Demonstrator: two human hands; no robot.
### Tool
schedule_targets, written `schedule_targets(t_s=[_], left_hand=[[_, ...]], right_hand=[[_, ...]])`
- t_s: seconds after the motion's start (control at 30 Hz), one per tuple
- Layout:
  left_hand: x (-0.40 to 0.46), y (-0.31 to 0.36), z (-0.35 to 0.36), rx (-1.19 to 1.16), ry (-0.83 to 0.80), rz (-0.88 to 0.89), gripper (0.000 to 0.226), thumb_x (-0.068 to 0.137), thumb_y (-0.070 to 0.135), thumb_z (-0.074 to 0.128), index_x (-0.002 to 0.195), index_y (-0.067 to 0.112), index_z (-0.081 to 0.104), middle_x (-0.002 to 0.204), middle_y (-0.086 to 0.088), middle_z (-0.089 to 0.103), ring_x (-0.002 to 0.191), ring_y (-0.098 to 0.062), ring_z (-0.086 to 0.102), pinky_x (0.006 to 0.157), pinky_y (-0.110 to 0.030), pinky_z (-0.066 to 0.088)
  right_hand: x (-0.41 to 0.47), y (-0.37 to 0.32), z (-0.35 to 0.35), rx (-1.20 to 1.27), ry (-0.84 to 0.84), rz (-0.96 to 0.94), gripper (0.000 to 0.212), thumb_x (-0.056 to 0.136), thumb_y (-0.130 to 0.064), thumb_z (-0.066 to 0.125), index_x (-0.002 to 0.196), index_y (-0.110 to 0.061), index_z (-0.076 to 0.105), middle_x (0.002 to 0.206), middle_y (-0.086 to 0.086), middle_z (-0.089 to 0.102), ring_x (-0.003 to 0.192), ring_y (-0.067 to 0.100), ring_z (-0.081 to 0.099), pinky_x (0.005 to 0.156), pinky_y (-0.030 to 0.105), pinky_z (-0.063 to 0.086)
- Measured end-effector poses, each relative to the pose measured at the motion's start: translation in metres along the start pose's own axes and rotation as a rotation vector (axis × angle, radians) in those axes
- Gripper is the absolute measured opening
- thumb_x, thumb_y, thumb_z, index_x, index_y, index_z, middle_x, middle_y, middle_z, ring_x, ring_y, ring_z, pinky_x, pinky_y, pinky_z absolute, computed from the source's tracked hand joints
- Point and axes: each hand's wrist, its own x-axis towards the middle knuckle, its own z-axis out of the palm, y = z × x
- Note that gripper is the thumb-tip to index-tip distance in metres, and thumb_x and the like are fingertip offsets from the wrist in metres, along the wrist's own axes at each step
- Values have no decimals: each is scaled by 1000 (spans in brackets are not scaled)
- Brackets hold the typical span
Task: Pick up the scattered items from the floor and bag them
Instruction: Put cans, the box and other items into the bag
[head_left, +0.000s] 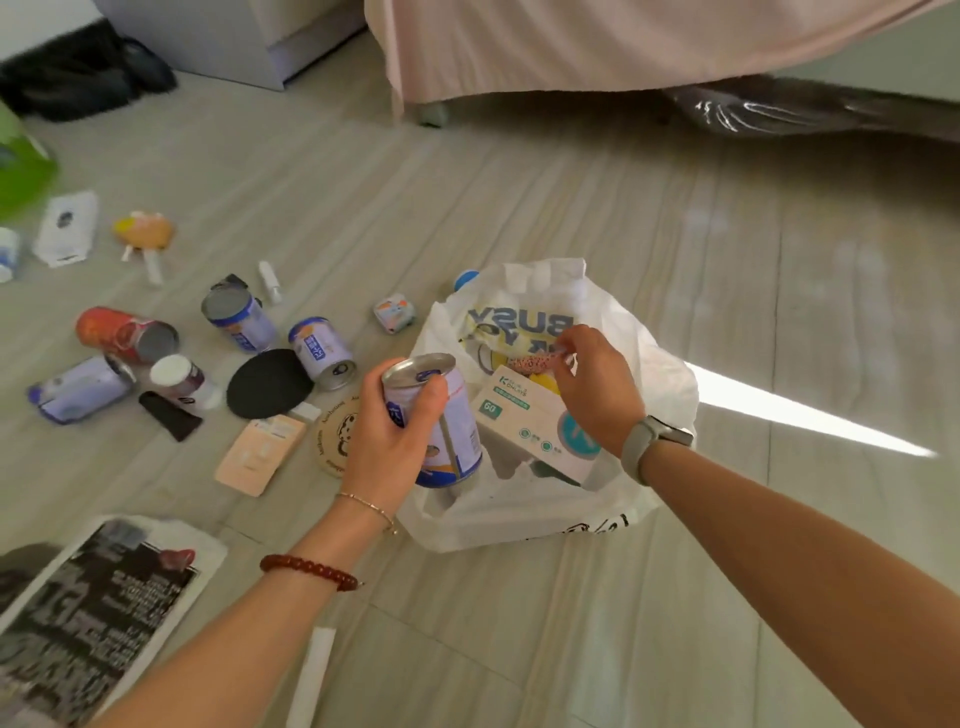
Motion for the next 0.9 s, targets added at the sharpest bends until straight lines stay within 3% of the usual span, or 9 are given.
schedule_targets(t_s=[0.1, 0.17, 0.3, 0.4, 0.5, 0.6, 0.7, 0.8, 0.9], left_hand=[[7, 4, 7, 10, -31, 15, 25, 86, 25, 57, 107, 23, 43, 93, 15, 56, 81, 7, 56, 72, -12, 46], [9, 3, 15, 31, -72, 69, 27, 84, 20, 59, 106, 21, 43, 91, 18, 54, 76, 15, 57, 67, -3, 45], [12, 3, 36, 9, -166, 114, 45, 73, 30, 72, 107, 27, 42, 98, 17, 55, 82, 14, 57, 72, -5, 46], [19, 4, 55, 33, -196, 143, 55, 64, 40, 75, 108, 30, 43, 103, 14, 56, 92, 5, 57, 78, -8, 47], [29, 8, 75, 86, -217, 189, 55, 68, 18, 78, 111, 24, 44, 102, 15, 54, 94, 6, 54, 79, -5, 45], [37, 11, 92, 214, -269, 295, 57, 65, 15, 79, 112, 20, 48, 104, 7, 49, 101, -5, 46, 83, -8, 40], [42, 16, 104, 309, -319, 349, 60, 63, 16, 81, 115, 16, 51, 102, 7, 47, 102, -5, 41, 84, -7, 34], [51, 15, 112, 390, -334, 400, 58, 63, 16, 80, 115, 11, 54, 92, 14, 51, 84, 13, 40, 73, 2, 32], [58, 3, 122, 476, -366, 342, 68, 67, 24, 78, 127, 18, 45, 114, 1, 56, 105, -9, 43, 78, -12, 30]], right_hand=[[-7, 10, -1, -219, -16, -67, 28, 91, -17, 48, 118, -12, 53, 128, 8, 54, 115, 25, 50, 98, 37, 40], [-16, 25, -10, -377, -42, -131, 37, 91, -22, 51, 128, -16, 48, 136, 6, 48, 128, 25, 39, 112, 41, 22], [-39, 60, -42, -562, -339, -110, 46, 93, -40, 43, 138, -30, 36, 141, -3, 46, 137, 19, 28, 115, 43, 9], [-50, 78, -56, -758, -411, -167, 53, 92, -48, 39, 141, -30, 30, 138, -2, 50, 136, 21, 29, 111, 39, 18], [-46, 85, -64, -763, -305, -91, 67, 90, -49, 45, 144, -23, 18, 128, 7, 53, 121, 26, 39, 102, 35, 33], [-33, 91, -69, -765, -164, -60, 64, 85, -48, 54, 138, -17, 36, 111, 14, 61, 106, 30, 48, 90, 38, 41], [-20, 97, -69, -581, 27, -29, 34, 88, -34, 57, 104, -5, 65, 91, 17, 65, 92, 33, 51, 77, 39, 41], [-9, 98, -72, -124, 208, 201, 27, 92, -26, 51, 92, -2, 64, 82, 12, 58, 82, 28, 50, 68, 32, 36], [5, 97, -76, 184, 265, 382, 27, 94, -22, 46, 99, -1, 61, 82, 6, 56, 76, 22, 50, 68, 27, 34]])
